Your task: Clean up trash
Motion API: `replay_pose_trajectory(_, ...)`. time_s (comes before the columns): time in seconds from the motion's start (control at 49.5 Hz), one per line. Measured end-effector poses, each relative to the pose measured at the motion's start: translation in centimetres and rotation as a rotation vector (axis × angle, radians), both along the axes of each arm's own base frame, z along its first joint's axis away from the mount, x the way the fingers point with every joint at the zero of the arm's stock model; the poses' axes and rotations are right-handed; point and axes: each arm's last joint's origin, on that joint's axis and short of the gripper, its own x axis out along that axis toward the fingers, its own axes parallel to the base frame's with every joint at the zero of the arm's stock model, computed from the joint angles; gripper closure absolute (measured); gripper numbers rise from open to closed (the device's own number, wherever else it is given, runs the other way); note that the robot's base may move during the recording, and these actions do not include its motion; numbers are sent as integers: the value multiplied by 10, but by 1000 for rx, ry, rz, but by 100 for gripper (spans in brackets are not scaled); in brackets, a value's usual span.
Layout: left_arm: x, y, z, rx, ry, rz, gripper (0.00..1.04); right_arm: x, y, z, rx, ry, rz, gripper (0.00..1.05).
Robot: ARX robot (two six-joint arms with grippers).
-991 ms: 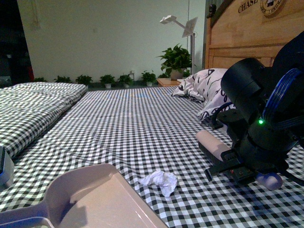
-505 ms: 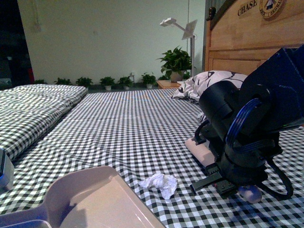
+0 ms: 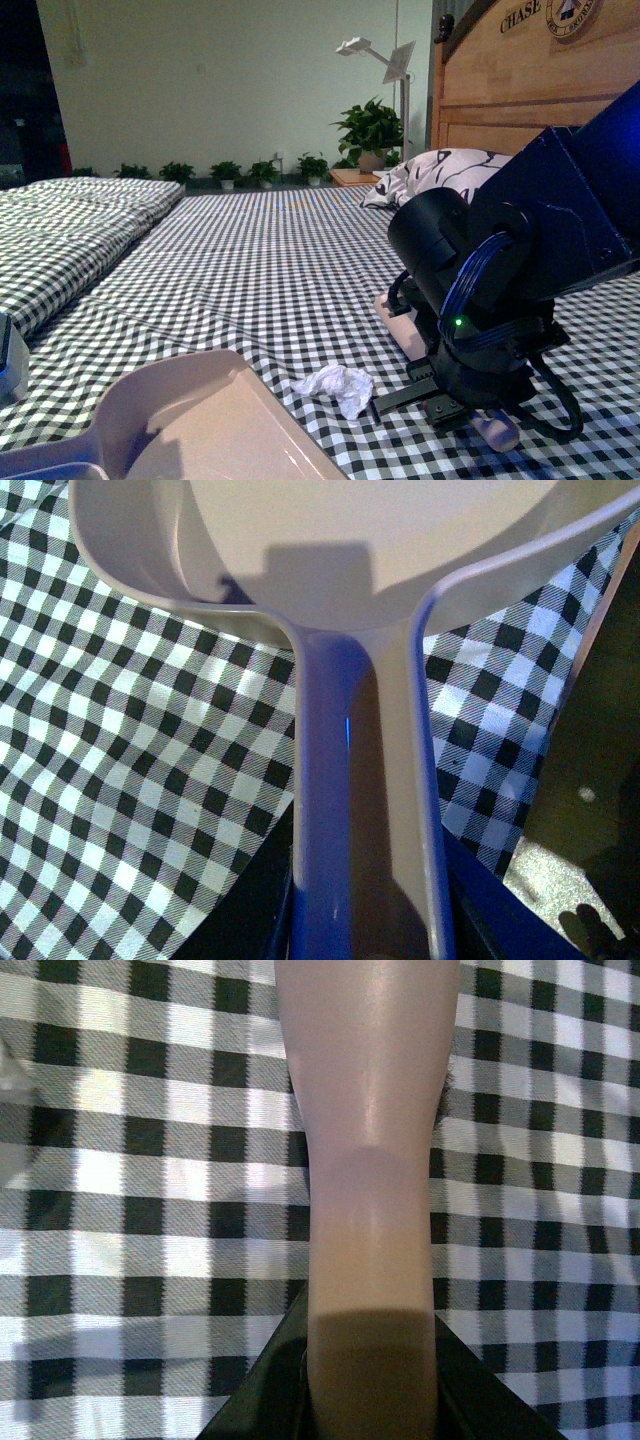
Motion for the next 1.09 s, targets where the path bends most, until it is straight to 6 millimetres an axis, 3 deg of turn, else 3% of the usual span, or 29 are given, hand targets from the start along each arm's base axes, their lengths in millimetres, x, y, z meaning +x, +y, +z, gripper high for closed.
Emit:
replay_pose_trajectory(0.182,0,0,0,0,0,0,78,-10,13,-2,73,12,33,85)
replay_pose_trajectory(0.425,0,0,0,0,0,0,78,-39,25,5,187,51,100,85)
replay_pose_trajectory(0.728,0,0,0,0,0,-1,78,-72,38,34,348,89,177,85)
replay_pose_trajectory(0.91,0,0,0,0,-1,-1,78,-90,44,64,429,74,236,85)
replay_pose_trajectory(1.092,0,0,0,1,-1,-2,78,-91,31,89,463,2,222,85)
